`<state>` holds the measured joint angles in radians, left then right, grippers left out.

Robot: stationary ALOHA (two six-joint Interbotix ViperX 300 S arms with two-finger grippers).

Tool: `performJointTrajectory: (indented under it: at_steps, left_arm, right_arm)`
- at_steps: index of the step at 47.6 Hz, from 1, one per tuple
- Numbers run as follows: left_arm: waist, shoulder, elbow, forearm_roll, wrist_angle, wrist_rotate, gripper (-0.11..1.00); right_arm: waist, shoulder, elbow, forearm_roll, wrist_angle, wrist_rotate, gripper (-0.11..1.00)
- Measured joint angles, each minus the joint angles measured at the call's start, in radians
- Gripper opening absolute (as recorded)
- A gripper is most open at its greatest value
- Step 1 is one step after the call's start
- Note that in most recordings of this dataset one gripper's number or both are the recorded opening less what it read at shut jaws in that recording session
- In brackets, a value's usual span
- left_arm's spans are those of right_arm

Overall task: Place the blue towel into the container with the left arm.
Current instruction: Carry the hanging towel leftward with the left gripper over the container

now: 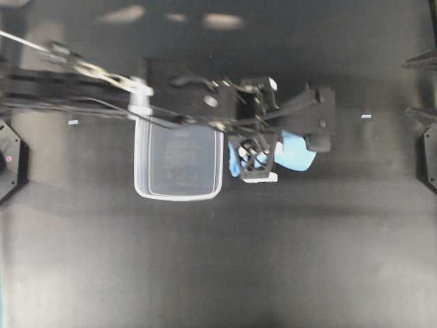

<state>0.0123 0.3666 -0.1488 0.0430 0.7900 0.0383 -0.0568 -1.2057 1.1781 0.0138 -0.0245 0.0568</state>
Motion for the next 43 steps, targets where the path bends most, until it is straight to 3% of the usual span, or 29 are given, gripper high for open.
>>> performJointTrajectory:
  at_steps: [16, 31, 43]
  left_arm:
    - [0.012, -0.324, 0.133, 0.000, 0.183, -0.017, 0.06]
    - [0.021, -0.488, 0.356, 0.000, 0.147, -0.015, 0.06]
    - [0.029, -0.514, 0.402, 0.000, 0.118, -0.008, 0.06]
  right_arm:
    - [0.000, 0.000, 0.000, 0.000, 0.000, 0.000, 0.76]
    - [-0.002, 0.000, 0.000, 0.000, -0.002, 0.000, 0.76]
    - [0.000, 0.000, 0.000, 0.000, -0.003, 0.000, 0.76]
